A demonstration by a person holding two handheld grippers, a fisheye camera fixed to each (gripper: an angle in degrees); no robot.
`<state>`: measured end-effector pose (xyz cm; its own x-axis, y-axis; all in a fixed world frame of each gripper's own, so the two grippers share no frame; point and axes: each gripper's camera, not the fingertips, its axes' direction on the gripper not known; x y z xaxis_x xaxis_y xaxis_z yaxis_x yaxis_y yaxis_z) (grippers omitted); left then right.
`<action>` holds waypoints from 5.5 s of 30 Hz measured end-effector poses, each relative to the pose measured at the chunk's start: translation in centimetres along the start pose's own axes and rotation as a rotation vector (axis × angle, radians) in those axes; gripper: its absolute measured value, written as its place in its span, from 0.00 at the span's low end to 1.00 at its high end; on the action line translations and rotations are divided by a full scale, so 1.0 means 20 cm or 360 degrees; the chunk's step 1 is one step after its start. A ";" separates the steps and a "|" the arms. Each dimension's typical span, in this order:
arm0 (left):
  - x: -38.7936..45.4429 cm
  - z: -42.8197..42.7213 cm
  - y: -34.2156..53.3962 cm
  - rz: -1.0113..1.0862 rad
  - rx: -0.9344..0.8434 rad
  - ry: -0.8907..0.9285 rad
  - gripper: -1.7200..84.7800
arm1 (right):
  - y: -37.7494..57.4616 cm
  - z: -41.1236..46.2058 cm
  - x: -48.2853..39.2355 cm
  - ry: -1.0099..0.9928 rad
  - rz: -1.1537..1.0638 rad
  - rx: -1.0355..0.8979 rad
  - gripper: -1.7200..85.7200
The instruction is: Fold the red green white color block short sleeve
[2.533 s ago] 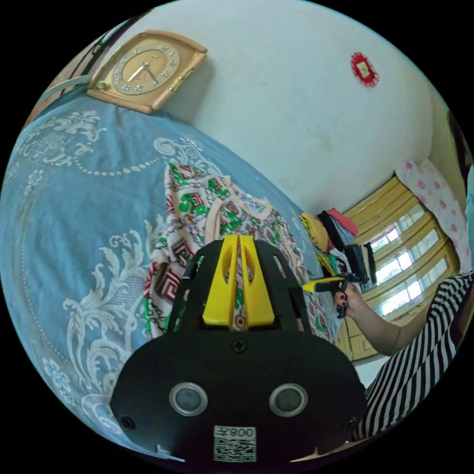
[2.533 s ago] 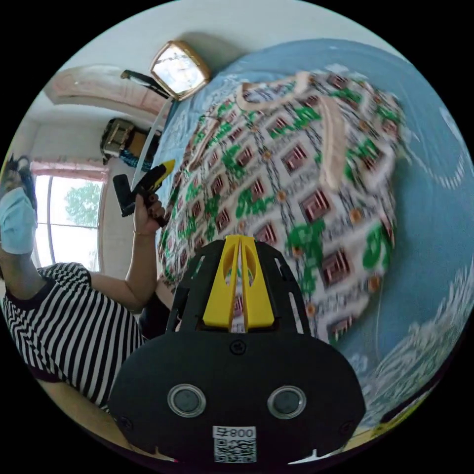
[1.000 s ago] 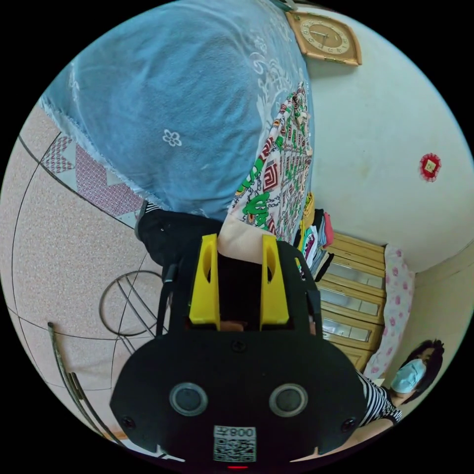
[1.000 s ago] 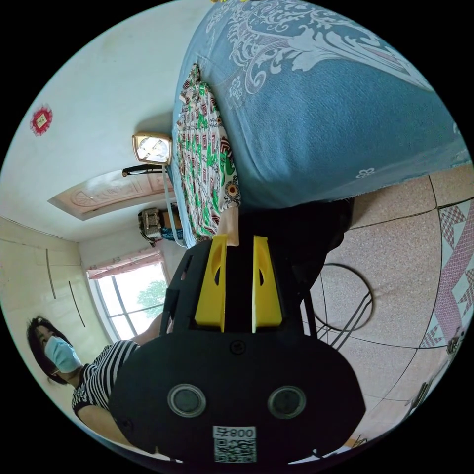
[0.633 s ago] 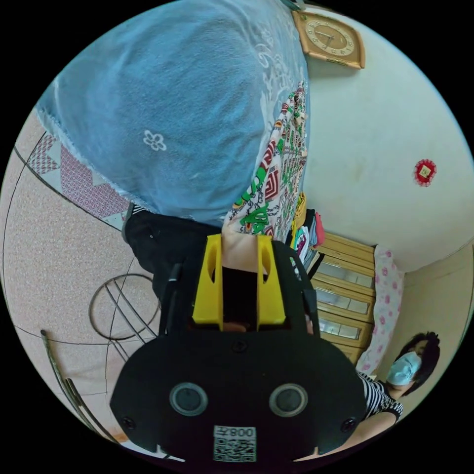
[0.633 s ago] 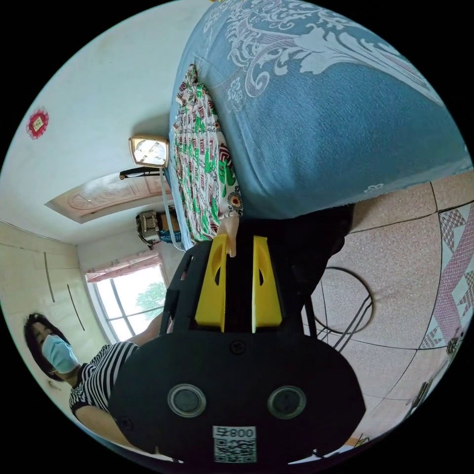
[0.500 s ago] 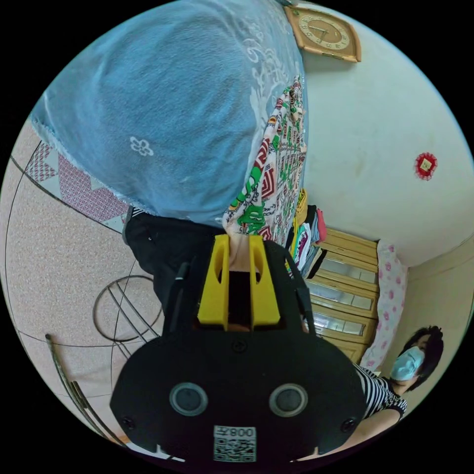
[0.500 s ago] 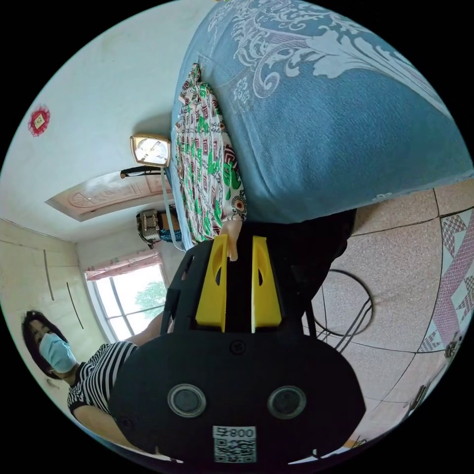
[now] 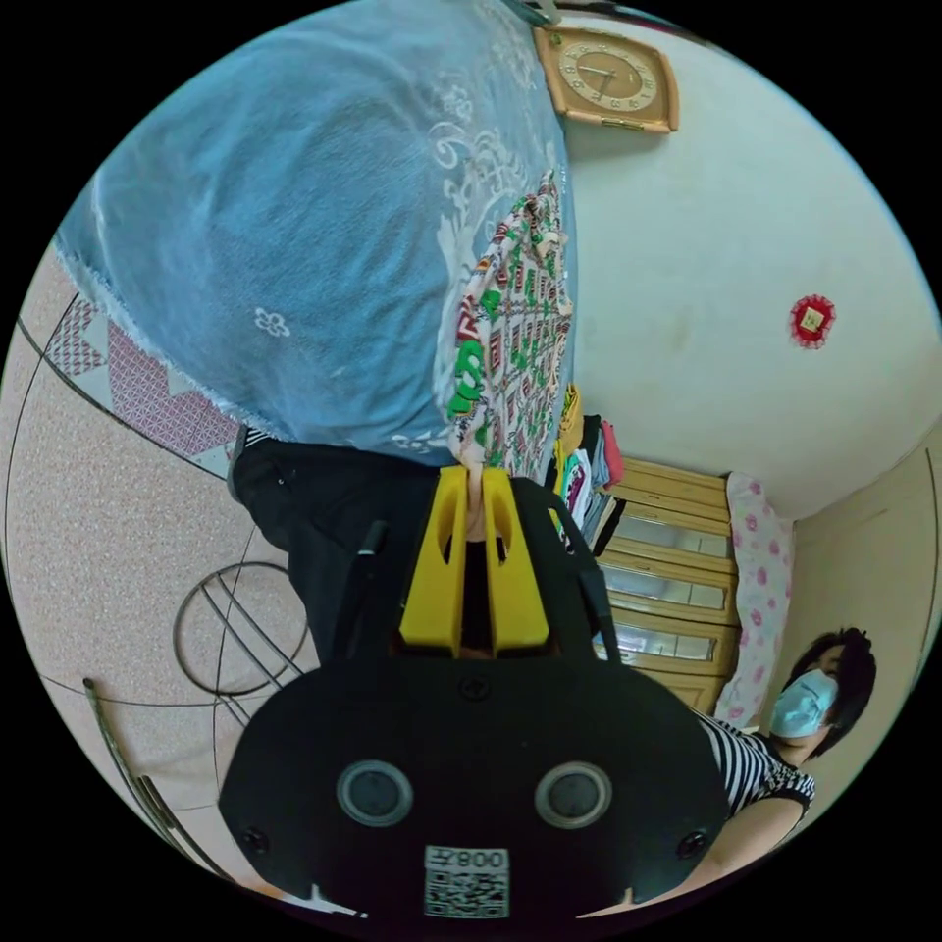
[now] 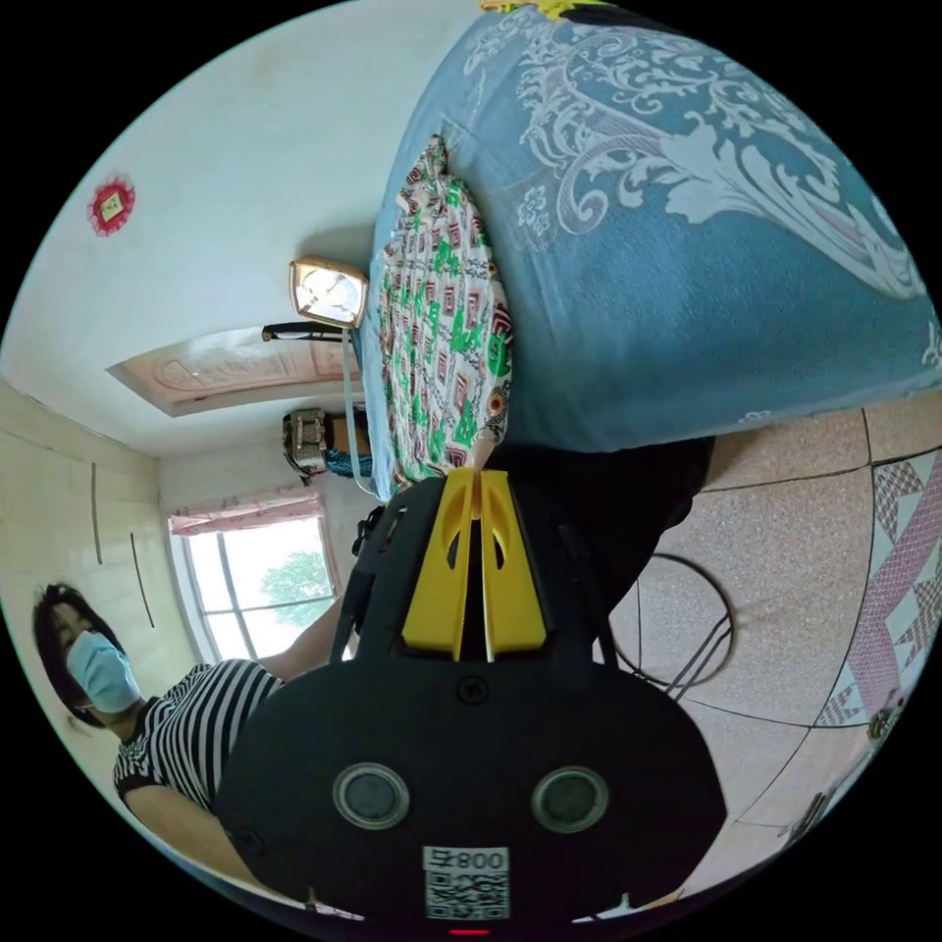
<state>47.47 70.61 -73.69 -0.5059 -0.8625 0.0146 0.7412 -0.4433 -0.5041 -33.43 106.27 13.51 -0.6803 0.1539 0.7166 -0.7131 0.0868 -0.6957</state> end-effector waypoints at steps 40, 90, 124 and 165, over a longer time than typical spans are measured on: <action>0.52 -0.05 1.00 0.0401 0.0003 0.0323 0.05 | 0.74 -0.55 -0.34 -0.0156 -0.0435 0.0118 0.03; 1.26 0.85 -1.43 0.0460 -0.0043 0.0157 0.05 | -1.95 -0.27 -0.78 -0.0005 -0.0424 0.0054 0.03; 0.95 0.99 -2.81 0.0254 0.0083 0.0004 0.10 | -3.19 0.06 -0.55 -0.0087 -0.0172 -0.0002 0.05; 0.45 0.85 -2.11 0.0439 -0.0101 -0.0526 0.05 | -2.33 0.15 -0.85 0.0426 -0.0270 -0.0240 0.03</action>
<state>19.12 77.40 -37.56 -0.1168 -0.9829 0.1424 0.7948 -0.1785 -0.5800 10.84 96.59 33.81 -0.4717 0.3757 0.7977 -0.7655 0.2745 -0.5819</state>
